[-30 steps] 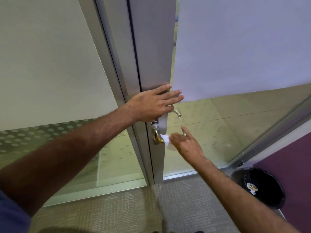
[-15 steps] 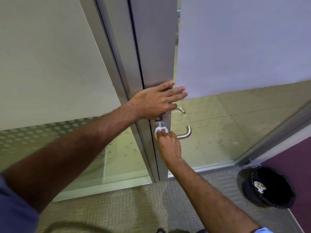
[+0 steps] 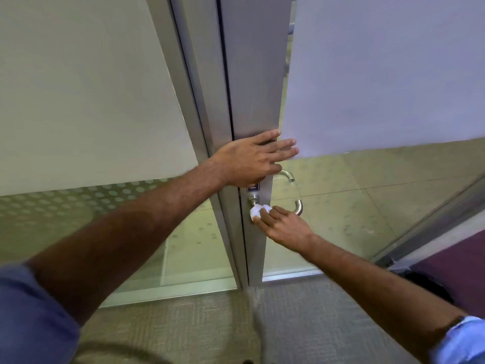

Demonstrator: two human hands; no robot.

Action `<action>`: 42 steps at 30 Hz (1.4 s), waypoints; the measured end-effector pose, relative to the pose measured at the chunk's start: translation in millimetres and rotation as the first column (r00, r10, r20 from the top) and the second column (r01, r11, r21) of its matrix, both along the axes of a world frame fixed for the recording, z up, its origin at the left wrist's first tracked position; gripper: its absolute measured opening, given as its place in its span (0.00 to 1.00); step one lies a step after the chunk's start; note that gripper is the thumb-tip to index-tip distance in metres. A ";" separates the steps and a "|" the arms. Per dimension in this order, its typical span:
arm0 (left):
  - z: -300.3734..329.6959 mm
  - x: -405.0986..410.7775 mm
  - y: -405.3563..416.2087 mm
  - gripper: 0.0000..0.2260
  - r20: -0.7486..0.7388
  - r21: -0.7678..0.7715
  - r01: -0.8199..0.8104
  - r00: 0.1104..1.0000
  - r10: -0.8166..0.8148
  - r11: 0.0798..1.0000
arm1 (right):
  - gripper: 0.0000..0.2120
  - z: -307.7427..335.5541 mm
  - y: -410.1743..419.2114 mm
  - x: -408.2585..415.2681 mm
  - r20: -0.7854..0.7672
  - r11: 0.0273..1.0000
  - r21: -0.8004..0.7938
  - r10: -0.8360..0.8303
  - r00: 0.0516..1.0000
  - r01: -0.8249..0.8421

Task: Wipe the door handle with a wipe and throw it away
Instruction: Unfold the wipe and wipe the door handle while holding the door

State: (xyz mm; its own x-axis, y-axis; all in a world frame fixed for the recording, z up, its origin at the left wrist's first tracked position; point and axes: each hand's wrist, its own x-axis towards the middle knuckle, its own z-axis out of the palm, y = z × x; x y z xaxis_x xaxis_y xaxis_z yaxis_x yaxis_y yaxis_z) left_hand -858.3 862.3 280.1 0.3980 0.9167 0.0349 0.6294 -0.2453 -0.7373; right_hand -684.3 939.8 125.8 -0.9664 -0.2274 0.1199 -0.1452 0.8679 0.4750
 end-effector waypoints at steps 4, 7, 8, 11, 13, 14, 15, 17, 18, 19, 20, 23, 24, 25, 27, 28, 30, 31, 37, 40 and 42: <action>0.5 -0.1 -1.0 0.16 0.011 -0.014 -0.004 1.000 0.004 1.000 | 0.19 -5.5 26.5 10.2 -0.089 0.985 0.054 0.169 0.982 -0.164; 0.7 -0.2 -1.2 0.19 0.012 -0.022 -0.010 1.000 0.010 1.000 | 0.18 1.3 40.6 16.4 -0.055 0.980 -0.023 0.196 0.979 -0.197; 0.3 -0.1 -0.9 0.20 0.010 -0.022 -0.008 1.000 0.009 1.000 | 0.18 5.6 42.3 19.1 -0.025 0.987 -0.113 0.115 0.993 -0.117; -0.8 -1.8 -0.2 0.18 -0.002 -0.011 -0.007 1.000 0.007 1.000 | 0.16 13.7 32.5 22.2 0.023 0.840 -0.480 -0.275 0.961 0.252; -0.4 -3.5 -0.9 0.16 -0.001 -0.008 -0.017 1.000 0.017 1.000 | 0.09 15.5 12.5 8.9 0.106 0.687 -0.615 -0.416 0.903 0.388; -0.6 -3.8 -1.5 0.16 -0.001 -0.008 -0.021 1.000 0.021 1.000 | 0.08 15.5 -0.4 -1.8 0.166 0.638 -0.637 -0.433 0.886 0.432; -1.5 -3.5 -1.2 0.15 -0.001 -0.008 -0.023 1.000 0.023 1.000 | 0.09 14.2 -12.9 -12.9 0.209 0.617 -0.632 -0.448 0.869 0.469; -3.1 -3.5 -0.7 0.15 -0.002 0.002 -0.027 1.000 0.027 1.000 | 0.12 10.4 -34.4 -30.8 0.222 0.654 -0.545 -0.491 0.842 0.525; -3.3 -3.7 -0.7 0.15 -0.003 0.007 -0.024 1.000 0.024 1.000 | 0.16 7.8 -40.5 -34.9 0.211 0.685 -0.493 -0.504 0.837 0.537; -3.1 -4.1 -0.9 0.15 -0.002 0.013 -0.020 1.000 0.020 1.000 | 0.20 5.0 -43.0 -35.2 0.205 0.720 -0.445 -0.496 0.844 0.532; -2.4 -4.6 -1.2 0.15 0.000 0.018 -0.017 1.000 0.017 1.000 | 0.23 2.7 -41.6 -32.6 0.190 0.767 -0.405 -0.461 0.867 0.497; 0.6 -4.1 -2.9 0.16 0.006 0.024 -0.004 1.000 0.004 1.000 | 0.27 3.1 -21.4 -11.8 0.091 0.891 -0.379 -0.233 0.968 0.250; 0.2 -3.6 -3.1 0.16 0.012 0.022 0.000 1.000 -0.001 1.000 | 0.26 3.9 -10.9 -2.1 0.062 0.912 -0.369 -0.165 0.984 0.176; -0.3 -3.3 -2.8 0.16 0.016 0.021 0.002 1.000 -0.002 1.000 | 0.24 4.6 1.8 7.5 0.036 0.920 -0.369 -0.130 0.991 0.134; -1.2 -2.9 -2.7 0.16 0.014 0.023 0.002 1.000 -0.002 1.000 | 0.17 3.1 28.8 24.9 -0.006 0.882 -0.448 -0.162 0.987 0.142; -1.5 -3.1 -2.4 0.17 0.015 0.025 0.002 1.000 -0.002 1.000 | 0.13 3.3 41.2 31.1 -0.014 0.825 -0.534 -0.227 0.974 0.184; -2.1 -3.9 -1.6 0.18 0.019 0.029 -0.002 1.000 0.001 1.000 | 0.06 6.9 61.0 32.9 0.003 0.632 -0.730 -0.376 0.927 0.259; -2.2 -4.2 -1.5 0.18 0.019 0.030 -0.005 1.000 0.005 1.000 | 0.05 8.4 69.8 28.0 0.026 0.551 -0.784 -0.433 0.901 0.287; -4.6 -5.8 -0.5 0.17 -0.012 0.041 -0.020 1.000 0.021 0.999 | 0.08 11.5 114.2 8.7 0.358 0.229 -0.866 -0.339 0.870 0.445; -4.1 -6.2 0.3 0.18 -0.010 0.042 -0.019 1.000 0.020 0.999 | 0.09 5.4 122.2 8.8 0.435 -0.024 -0.897 -0.237 0.869 0.442; -5.0 -5.5 0.6 0.18 -0.013 0.030 -0.031 0.999 0.032 0.999 | 0.09 -4.6 118.7 12.2 0.450 -0.310 -0.871 -0.194 0.872 0.381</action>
